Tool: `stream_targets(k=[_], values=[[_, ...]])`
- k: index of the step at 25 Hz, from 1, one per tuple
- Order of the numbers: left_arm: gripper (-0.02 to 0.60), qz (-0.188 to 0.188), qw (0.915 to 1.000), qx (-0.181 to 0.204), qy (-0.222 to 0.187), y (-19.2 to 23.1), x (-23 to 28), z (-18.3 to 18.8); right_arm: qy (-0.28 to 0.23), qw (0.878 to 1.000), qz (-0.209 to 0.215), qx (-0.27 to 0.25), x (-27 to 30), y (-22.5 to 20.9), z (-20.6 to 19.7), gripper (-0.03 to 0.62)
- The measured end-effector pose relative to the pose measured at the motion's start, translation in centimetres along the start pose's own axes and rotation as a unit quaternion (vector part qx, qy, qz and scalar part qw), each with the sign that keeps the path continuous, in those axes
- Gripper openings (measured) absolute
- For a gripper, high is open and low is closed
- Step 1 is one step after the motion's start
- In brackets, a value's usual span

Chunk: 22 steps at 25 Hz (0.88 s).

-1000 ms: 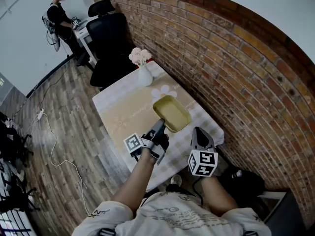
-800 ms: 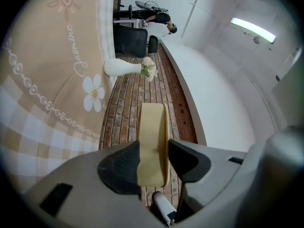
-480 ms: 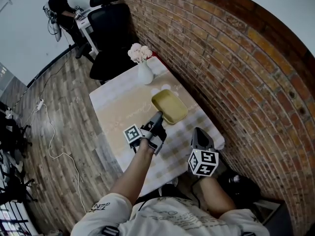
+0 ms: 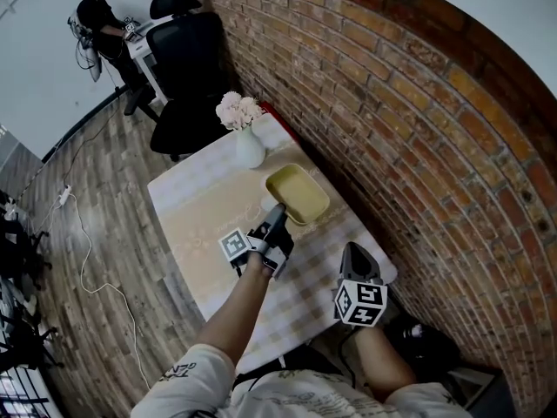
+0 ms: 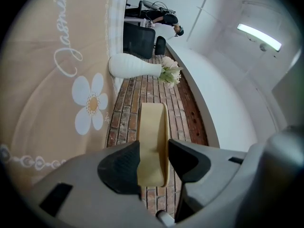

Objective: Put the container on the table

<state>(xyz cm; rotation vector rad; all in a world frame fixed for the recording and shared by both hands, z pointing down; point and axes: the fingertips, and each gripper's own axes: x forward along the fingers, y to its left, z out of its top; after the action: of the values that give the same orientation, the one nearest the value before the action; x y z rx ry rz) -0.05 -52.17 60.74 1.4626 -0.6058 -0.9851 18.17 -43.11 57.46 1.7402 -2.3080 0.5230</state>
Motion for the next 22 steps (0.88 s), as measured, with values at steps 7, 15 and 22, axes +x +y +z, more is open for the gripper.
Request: stream_targets(k=[7, 15, 22], values=[[0.198, 0.015, 0.9998, 0.002, 0.015, 3.6, 3.2, 1.8, 0.010, 1.000, 0.008, 0.004, 2.7, -0.5, -1.2, 0.002], [0.198, 0.040, 0.9990, -0.007, 0.018, 7.5, 5.1, 3.6, 0.004, 1.000, 0.008, 0.006, 4.5, -0.9, -0.3, 0.002], [0.198, 0.076, 0.9965, -0.012, 0.031, 9.5, 6.1, 3.9, 0.013, 1.000, 0.003, 0.006, 5.1, -1.3, -0.9, 0.002]])
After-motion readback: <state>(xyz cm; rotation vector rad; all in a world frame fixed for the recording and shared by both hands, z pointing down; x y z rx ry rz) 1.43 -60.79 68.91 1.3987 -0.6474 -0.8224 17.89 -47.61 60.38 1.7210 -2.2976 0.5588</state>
